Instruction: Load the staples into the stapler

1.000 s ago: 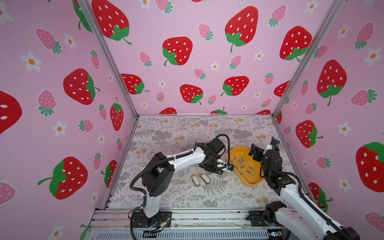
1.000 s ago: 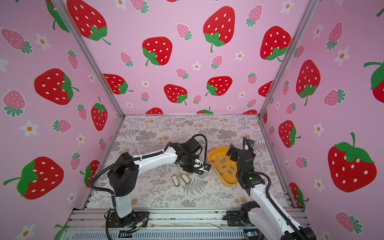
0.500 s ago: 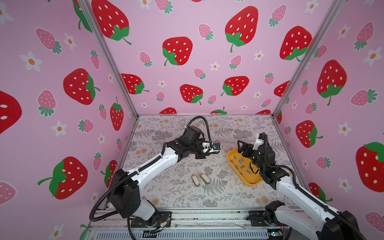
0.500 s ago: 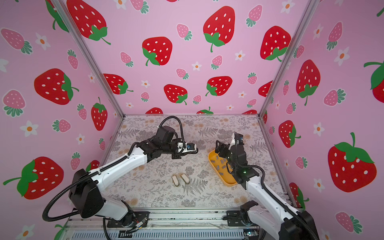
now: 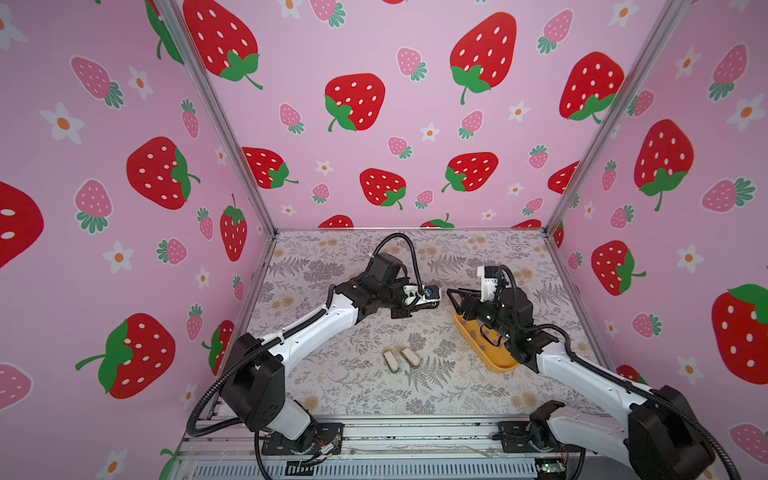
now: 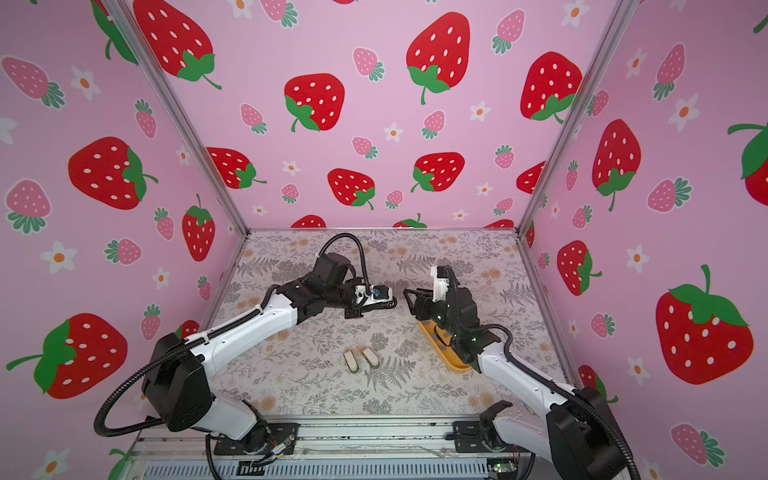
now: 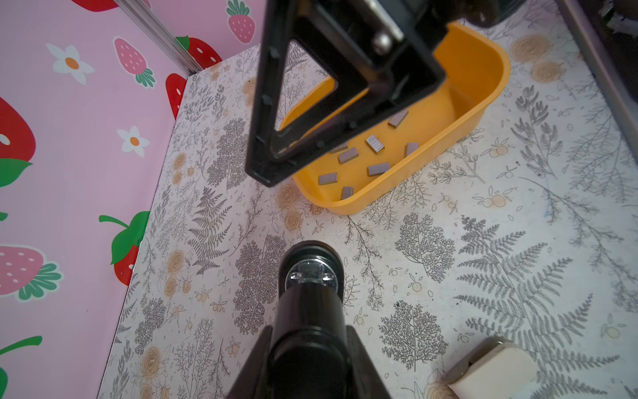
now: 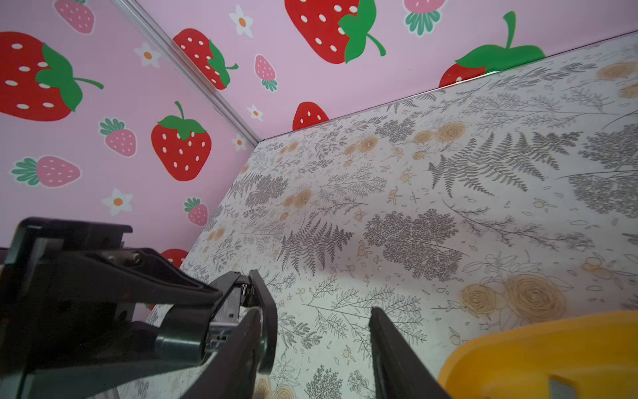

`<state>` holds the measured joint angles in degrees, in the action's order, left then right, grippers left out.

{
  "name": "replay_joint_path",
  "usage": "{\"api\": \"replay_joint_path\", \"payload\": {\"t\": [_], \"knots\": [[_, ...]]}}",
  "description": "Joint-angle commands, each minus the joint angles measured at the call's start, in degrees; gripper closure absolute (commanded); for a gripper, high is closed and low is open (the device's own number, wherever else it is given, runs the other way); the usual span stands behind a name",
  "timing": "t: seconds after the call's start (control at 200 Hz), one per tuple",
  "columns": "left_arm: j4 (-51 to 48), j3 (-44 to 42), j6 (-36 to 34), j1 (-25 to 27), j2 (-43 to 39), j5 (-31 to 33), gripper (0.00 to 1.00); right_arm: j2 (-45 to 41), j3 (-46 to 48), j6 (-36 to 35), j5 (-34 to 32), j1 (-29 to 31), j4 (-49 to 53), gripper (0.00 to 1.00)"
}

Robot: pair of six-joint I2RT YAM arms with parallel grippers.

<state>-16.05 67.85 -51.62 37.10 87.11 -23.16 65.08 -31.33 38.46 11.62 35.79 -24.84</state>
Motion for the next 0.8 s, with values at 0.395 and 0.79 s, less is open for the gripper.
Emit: {"api": "replay_joint_path", "payload": {"t": [0.395, 0.79], "knots": [[5.2, -1.1, -0.7, 0.1, -3.4, -0.8, 1.00, 6.3, -2.1, -1.2, 0.7, 3.3, -1.6, 0.50], [5.6, -2.0, -2.5, 2.1, -3.3, 2.1, 1.00, 7.8, -2.9, -1.0, 2.7, 4.5, -2.3, 0.54]]}}
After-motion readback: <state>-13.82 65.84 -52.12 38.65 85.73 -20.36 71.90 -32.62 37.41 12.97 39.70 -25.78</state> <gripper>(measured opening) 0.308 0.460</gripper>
